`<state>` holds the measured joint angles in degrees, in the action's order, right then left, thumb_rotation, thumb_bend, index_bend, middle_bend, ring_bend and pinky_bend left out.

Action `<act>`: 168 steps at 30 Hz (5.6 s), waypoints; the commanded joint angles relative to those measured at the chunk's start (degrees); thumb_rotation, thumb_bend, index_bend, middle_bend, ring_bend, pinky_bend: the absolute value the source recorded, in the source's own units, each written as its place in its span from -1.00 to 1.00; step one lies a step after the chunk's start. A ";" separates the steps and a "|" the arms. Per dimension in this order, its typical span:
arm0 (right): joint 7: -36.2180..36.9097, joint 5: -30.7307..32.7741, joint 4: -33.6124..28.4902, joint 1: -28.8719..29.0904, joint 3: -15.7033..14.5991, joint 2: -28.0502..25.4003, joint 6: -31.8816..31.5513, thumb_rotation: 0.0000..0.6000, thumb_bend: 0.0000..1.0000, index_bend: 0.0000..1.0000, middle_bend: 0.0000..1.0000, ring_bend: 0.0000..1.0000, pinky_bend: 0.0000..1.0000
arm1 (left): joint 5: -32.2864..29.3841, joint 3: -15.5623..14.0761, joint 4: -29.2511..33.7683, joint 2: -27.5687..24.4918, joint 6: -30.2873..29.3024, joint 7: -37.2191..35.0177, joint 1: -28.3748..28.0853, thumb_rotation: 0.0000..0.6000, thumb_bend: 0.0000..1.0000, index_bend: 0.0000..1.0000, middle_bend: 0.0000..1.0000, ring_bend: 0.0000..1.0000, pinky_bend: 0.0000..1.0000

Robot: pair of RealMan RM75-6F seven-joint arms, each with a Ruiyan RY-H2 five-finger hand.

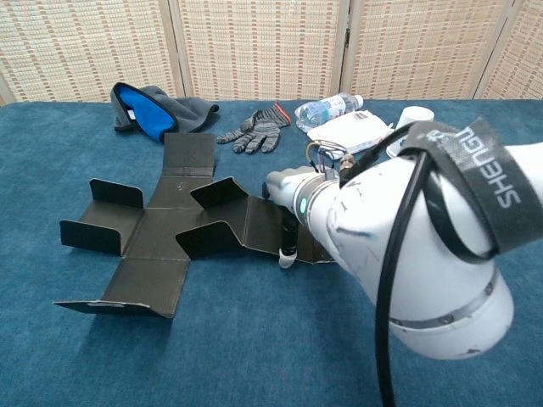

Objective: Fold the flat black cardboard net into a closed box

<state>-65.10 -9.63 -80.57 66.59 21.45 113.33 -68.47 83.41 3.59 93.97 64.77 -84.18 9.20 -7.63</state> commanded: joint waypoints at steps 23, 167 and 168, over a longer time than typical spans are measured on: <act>10.28 -8.97 -1.28 -5.68 -3.43 -3.68 8.48 1.00 -0.45 -0.68 -0.49 0.62 0.87 | 2.87 2.79 -15.25 3.83 7.76 -8.43 -8.43 1.00 -0.50 -0.52 -0.66 -0.33 -0.28; 20.80 -60.11 -0.59 5.73 -18.03 -24.09 26.33 1.00 -0.48 -0.52 -0.49 0.62 0.89 | 6.75 -6.46 -20.88 18.67 26.94 -64.44 -27.72 1.00 -0.81 -0.98 -1.00 0.29 0.33; 20.95 -60.52 -0.52 5.77 -18.03 -24.14 26.38 1.00 -0.48 -0.52 -0.49 0.62 0.90 | 6.74 -6.50 -20.88 18.67 27.19 -65.04 -27.84 1.00 -0.81 -0.97 -0.99 0.29 0.33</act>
<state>-44.41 -69.76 -81.24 72.30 3.37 89.24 -42.11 90.06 -2.73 73.15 83.43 -57.46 -55.11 -35.23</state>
